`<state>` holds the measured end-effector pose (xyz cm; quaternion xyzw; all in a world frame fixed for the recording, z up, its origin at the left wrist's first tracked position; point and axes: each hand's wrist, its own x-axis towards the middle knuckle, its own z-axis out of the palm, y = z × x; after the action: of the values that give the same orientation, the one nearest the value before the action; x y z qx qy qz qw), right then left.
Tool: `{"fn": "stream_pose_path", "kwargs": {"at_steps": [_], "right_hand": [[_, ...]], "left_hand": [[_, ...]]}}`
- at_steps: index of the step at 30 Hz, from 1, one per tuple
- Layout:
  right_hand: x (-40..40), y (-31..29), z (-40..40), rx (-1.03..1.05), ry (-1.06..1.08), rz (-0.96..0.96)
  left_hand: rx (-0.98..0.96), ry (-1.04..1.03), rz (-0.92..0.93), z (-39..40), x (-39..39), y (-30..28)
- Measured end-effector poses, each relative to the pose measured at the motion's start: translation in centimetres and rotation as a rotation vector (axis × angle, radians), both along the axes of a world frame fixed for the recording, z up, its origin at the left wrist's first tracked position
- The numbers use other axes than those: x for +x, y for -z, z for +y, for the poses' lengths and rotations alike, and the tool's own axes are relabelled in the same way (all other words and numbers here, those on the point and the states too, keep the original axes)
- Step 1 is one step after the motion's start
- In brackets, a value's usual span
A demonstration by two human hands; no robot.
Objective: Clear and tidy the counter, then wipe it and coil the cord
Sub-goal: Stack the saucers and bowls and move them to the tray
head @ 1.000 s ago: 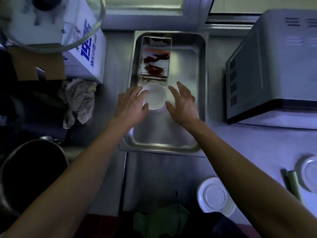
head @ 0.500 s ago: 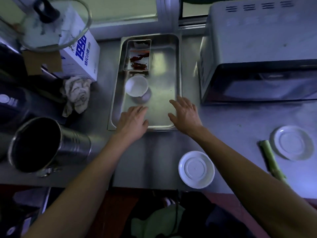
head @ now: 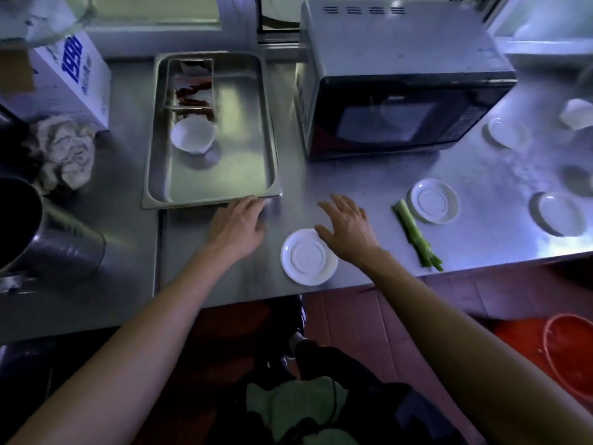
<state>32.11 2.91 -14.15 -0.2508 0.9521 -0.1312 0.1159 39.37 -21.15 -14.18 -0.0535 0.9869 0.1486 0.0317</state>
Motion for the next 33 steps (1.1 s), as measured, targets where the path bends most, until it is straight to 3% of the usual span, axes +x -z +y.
{"fn": "stream_pose_path", "kwargs": {"at_steps": [14, 33], "right_hand": [[4.9, -0.6, 17.7, -0.036, 0.347, 0.046], [2.9, -0.1, 51.3, -0.143, 0.689, 0.019]], "left_hand": [[-0.029, 0.285, -0.039, 14.7, -3.8, -1.2], [-0.183, 0.651, -0.086, 52.3, -13.1, -2.2]]}}
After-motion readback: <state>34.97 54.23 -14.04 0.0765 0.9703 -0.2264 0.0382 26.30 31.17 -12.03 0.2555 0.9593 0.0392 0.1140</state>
